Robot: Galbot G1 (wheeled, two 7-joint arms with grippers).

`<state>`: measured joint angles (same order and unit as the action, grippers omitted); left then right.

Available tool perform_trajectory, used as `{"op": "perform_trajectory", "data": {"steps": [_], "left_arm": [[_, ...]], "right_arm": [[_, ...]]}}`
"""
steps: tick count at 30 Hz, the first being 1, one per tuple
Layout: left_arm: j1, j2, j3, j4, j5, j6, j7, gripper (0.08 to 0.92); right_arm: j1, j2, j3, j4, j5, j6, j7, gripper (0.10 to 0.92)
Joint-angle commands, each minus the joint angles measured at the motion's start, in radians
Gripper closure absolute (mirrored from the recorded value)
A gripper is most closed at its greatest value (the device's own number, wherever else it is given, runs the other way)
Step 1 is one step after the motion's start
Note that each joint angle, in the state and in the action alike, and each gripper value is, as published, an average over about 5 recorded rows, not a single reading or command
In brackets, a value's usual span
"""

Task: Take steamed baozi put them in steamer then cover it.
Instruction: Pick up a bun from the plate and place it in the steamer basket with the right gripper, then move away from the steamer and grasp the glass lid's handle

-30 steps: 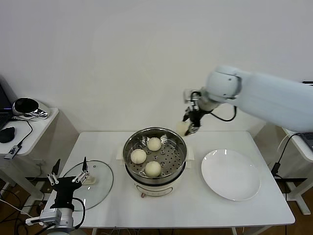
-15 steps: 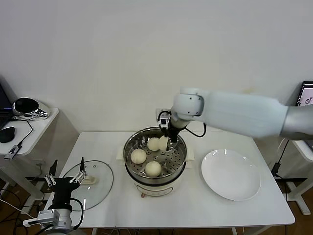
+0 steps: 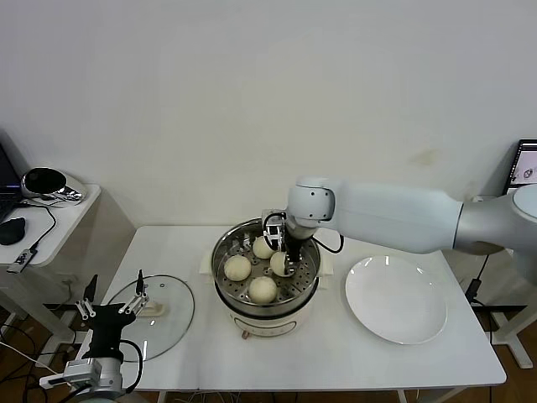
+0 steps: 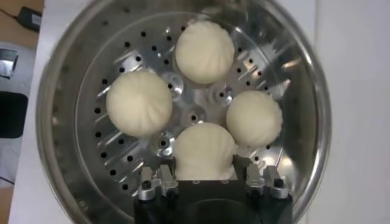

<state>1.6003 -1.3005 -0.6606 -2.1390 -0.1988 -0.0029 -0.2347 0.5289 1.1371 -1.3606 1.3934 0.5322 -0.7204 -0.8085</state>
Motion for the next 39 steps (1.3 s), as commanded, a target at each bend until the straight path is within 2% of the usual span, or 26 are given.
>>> {"op": "perform_trajectory", "data": {"steps": [1, 6, 11, 14, 19, 23, 26, 29, 34, 39], "left_arm": [[-0.001, 0.000, 0.003, 0.002, 0.002, 0.001, 0.000, 0.177], [-0.002, -0.001, 0.007, 0.001, 0.004, 0.002, 0.000, 0.177], [-0.007, -0.001, 0.016, -0.001, 0.006, 0.004, 0.001, 0.177], [-0.008, 0.001, 0.017, 0.000, 0.005, 0.006, 0.002, 0.177], [-0.009, 0.005, 0.017, 0.003, 0.006, 0.007, 0.003, 0.177], [-0.007, 0.007, 0.014, 0.014, 0.008, 0.004, 0.004, 0.177], [-0.004, 0.008, 0.008, 0.022, 0.012, 0.002, 0.005, 0.177], [0.000, 0.007, 0.003, 0.026, 0.017, 0.001, 0.006, 0.177], [0.003, -0.001, 0.002, 0.044, 0.036, -0.009, 0.006, 0.177], [0.015, -0.004, 0.013, 0.059, 0.103, -0.014, 0.001, 0.177]], "right_arm": [[-0.032, -0.013, 0.011, -0.006, -0.038, -0.008, 0.004, 0.430], [0.003, -0.045, 0.017, 0.027, -0.038, -0.007, -0.001, 0.382], [0.060, -0.111, 0.036, 0.099, -0.021, -0.007, -0.006, 0.251], [0.084, -0.173, 0.077, 0.162, 0.000, -0.006, 0.009, 0.211], [0.037, -0.308, 0.191, 0.289, 0.059, 0.006, 0.170, 0.203], [-0.192, -0.463, 0.413, 0.400, 0.124, 0.086, 0.420, 0.203], [-0.424, -0.569, 0.614, 0.468, 0.137, 0.220, 0.607, 0.203], [-0.676, -0.635, 0.817, 0.511, 0.100, 0.374, 0.730, 0.203], [-1.072, -0.633, 1.155, 0.520, -0.019, 0.591, 0.822, 0.203], [-1.540, -0.460, 1.602, 0.503, -0.162, 0.777, 0.795, 0.203]]}}
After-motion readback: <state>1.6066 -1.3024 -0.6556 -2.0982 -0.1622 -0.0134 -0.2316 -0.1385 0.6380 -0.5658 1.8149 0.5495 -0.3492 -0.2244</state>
